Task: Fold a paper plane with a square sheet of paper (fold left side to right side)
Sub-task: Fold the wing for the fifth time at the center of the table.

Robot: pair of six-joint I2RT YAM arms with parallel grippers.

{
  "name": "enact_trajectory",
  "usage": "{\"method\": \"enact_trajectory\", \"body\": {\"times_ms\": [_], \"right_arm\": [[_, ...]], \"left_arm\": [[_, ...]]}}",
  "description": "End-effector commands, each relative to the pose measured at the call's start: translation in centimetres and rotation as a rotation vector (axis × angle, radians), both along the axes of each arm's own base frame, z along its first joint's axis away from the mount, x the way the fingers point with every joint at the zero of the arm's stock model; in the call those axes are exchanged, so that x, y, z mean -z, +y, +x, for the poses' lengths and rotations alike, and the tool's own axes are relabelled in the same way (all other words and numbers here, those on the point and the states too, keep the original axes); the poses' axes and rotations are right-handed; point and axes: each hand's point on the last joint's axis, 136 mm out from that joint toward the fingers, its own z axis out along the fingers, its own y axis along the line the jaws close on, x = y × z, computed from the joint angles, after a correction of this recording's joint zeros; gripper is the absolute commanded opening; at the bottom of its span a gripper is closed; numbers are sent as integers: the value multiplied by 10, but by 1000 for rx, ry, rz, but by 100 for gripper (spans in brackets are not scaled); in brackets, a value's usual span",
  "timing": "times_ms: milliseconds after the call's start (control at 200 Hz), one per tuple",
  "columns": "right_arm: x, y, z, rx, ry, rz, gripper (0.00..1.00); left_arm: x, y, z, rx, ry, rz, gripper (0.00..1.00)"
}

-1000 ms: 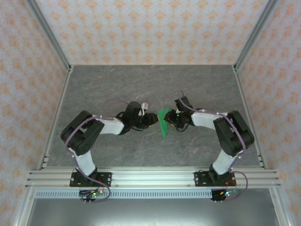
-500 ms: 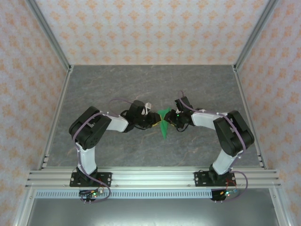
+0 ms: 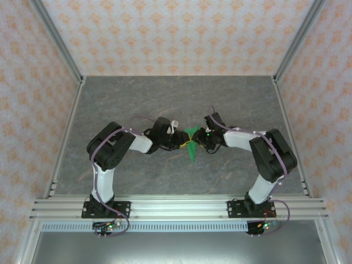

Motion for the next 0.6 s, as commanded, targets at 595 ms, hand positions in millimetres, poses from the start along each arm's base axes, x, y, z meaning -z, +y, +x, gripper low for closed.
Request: {"method": "enact_trajectory", "body": {"times_ms": [595], "right_arm": [[28,2,-8,20,41,6,40]], "left_arm": [[-4,-7,6,11,-9,-32,24]]}}
